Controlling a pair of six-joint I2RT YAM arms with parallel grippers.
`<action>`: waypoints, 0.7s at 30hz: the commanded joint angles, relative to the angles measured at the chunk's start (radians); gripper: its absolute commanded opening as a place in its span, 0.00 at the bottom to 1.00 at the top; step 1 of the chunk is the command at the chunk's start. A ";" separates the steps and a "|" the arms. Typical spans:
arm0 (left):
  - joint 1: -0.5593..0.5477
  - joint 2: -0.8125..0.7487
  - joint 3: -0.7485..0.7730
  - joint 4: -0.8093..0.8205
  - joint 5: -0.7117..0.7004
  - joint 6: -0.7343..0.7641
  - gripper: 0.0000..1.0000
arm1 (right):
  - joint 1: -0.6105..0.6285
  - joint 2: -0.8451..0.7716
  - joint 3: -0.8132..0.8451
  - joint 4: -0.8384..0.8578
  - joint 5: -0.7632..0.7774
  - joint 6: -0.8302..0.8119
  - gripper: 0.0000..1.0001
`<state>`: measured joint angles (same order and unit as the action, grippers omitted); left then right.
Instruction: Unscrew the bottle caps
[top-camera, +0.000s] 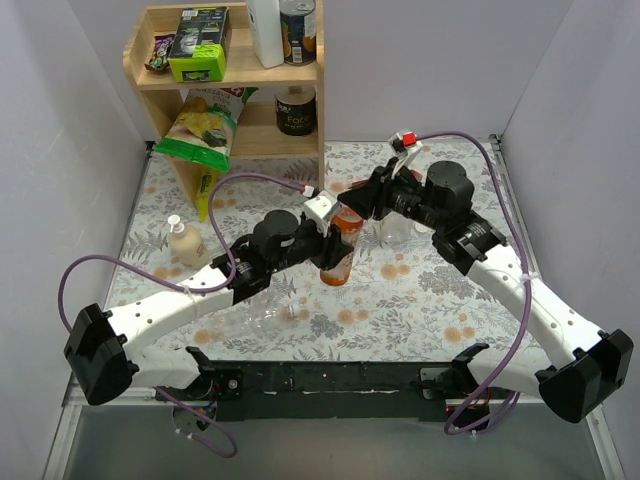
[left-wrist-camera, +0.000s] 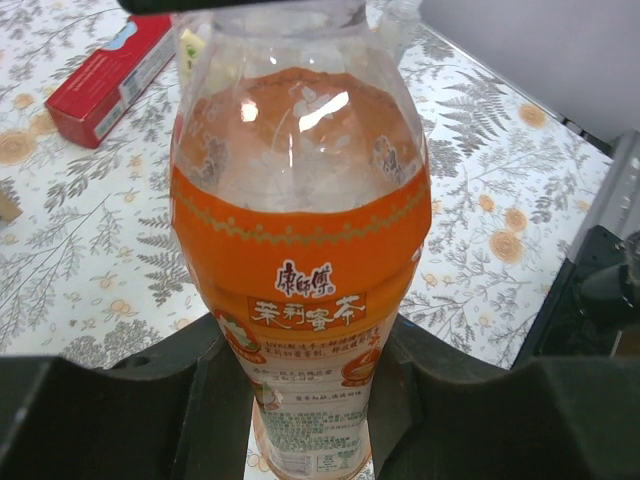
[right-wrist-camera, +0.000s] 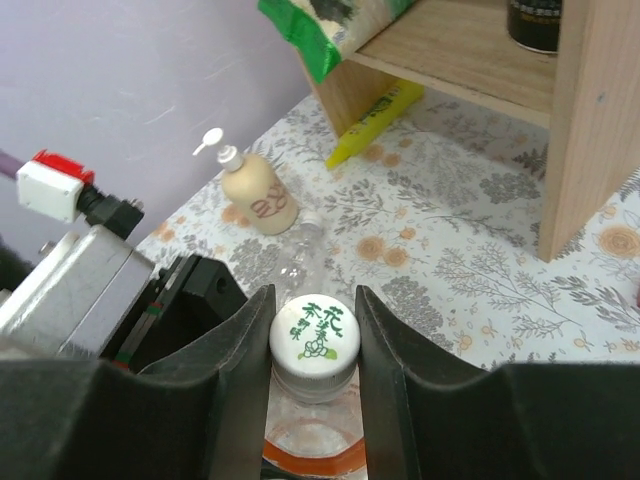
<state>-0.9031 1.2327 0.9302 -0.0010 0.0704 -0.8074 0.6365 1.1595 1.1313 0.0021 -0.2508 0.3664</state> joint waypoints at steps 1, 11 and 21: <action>0.015 -0.059 -0.002 0.070 0.281 0.030 0.31 | -0.105 -0.040 -0.005 0.131 -0.377 -0.050 0.01; 0.073 -0.053 -0.011 0.136 0.742 0.027 0.30 | -0.221 -0.106 -0.044 0.407 -1.021 0.000 0.01; 0.076 -0.001 0.016 0.116 0.902 0.027 0.29 | -0.238 -0.106 -0.024 0.682 -1.235 0.195 0.01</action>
<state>-0.8352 1.2186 0.9302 0.1665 0.8845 -0.7708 0.4145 1.0767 1.0851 0.4591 -1.3415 0.4603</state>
